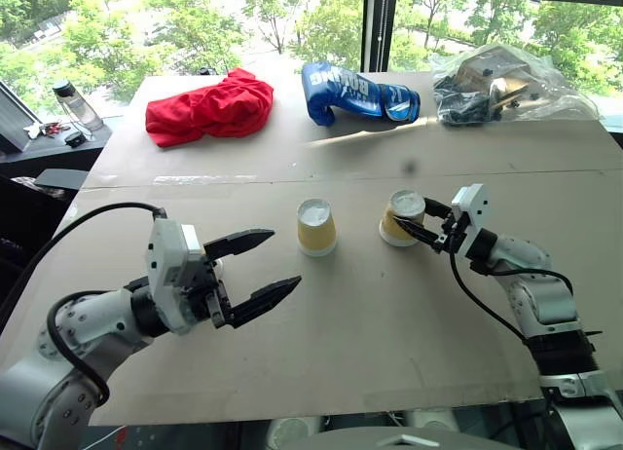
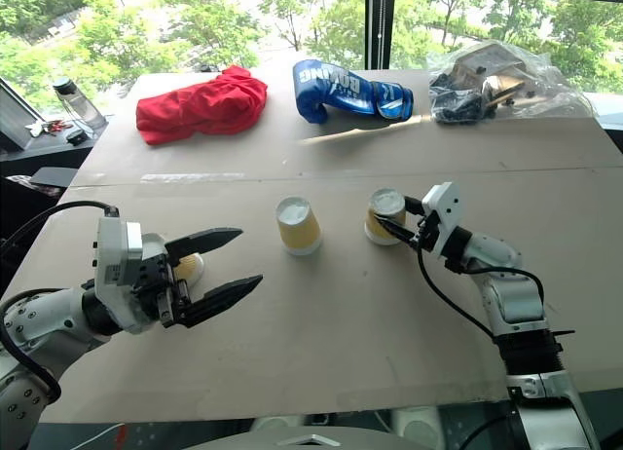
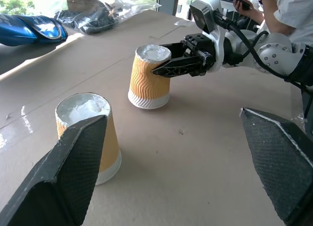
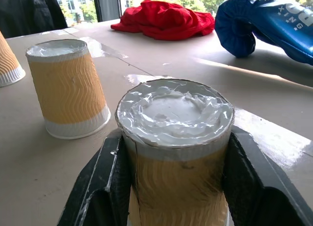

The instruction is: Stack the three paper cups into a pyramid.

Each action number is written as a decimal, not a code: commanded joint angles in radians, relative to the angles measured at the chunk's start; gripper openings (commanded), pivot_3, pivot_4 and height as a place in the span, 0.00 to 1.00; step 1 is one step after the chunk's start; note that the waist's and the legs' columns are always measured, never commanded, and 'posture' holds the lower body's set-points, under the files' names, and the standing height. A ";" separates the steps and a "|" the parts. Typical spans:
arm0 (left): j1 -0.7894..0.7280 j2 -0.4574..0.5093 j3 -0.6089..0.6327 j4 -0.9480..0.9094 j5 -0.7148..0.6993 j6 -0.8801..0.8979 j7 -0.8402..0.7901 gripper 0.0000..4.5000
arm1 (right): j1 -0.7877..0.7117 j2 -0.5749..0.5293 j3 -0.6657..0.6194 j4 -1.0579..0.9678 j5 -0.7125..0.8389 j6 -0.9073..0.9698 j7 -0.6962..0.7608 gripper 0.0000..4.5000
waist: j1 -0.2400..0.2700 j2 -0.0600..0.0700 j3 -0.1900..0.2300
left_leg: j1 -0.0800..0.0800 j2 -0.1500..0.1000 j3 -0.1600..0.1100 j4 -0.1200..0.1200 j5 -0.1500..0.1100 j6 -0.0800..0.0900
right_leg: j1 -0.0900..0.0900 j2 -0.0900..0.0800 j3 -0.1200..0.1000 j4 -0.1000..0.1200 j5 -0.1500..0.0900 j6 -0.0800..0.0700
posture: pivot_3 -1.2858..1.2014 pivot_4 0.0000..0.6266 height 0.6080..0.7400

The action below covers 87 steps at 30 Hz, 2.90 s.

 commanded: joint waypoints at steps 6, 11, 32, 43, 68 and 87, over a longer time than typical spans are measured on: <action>-0.045 0.015 0.014 0.020 0.011 -0.021 -0.042 1.00 | 0.001 0.005 -0.053 -0.028 0.030 -0.027 -0.004 1.00 | -0.001 0.000 0.000 | 0.000 0.000 0.000 0.000 0.000 0.000 | 0.000 0.001 0.000 0.000 0.000 0.000 | 0.52 0.24 0.98; -0.055 -0.001 0.003 0.030 0.012 -0.023 -0.048 1.00 | 0.008 0.011 -0.084 -0.086 0.090 -0.007 0.008 1.00 | 0.000 0.000 0.000 | 0.000 0.000 0.000 0.000 0.000 0.000 | 0.000 0.001 0.000 0.000 0.000 0.000 | 0.52 0.24 0.98; -0.171 -0.359 -0.360 0.199 0.460 -0.194 0.293 1.00 | 0.355 -0.181 -0.358 -0.254 0.365 -0.068 0.354 1.00 | 0.008 0.000 0.000 | -0.001 0.000 -0.001 0.000 -0.003 0.004 | 0.001 -0.004 0.000 -0.001 0.002 0.004 | 0.52 0.24 0.98; -0.263 -0.539 -0.415 0.416 0.597 -0.381 0.383 1.00 | 0.633 -0.250 -0.507 -0.406 0.500 -0.037 0.500 1.00 | 0.006 -0.002 0.000 | 0.000 0.000 -0.001 0.001 -0.003 0.005 | 0.001 -0.004 0.000 -0.001 0.003 0.004 | 0.52 0.24 0.98; -0.422 -0.584 -0.510 0.574 0.673 -0.494 0.301 0.56 | 0.602 -0.227 -0.508 -0.364 0.455 -0.075 0.495 1.00 | 0.029 -0.003 0.000 | -0.001 0.000 -0.001 0.002 -0.003 0.005 | 0.002 -0.004 -0.001 -0.001 0.003 0.004 | 0.52 0.24 0.98; -0.597 -0.682 -0.610 0.817 0.738 -0.516 0.259 0.56 | 0.543 -0.259 -0.508 -0.367 0.459 -0.029 0.472 1.00 | 0.028 -0.003 0.001 | -0.001 -0.001 -0.001 0.002 -0.003 0.005 | 0.002 0.001 -0.002 -0.001 0.003 0.005 | 0.52 0.24 0.98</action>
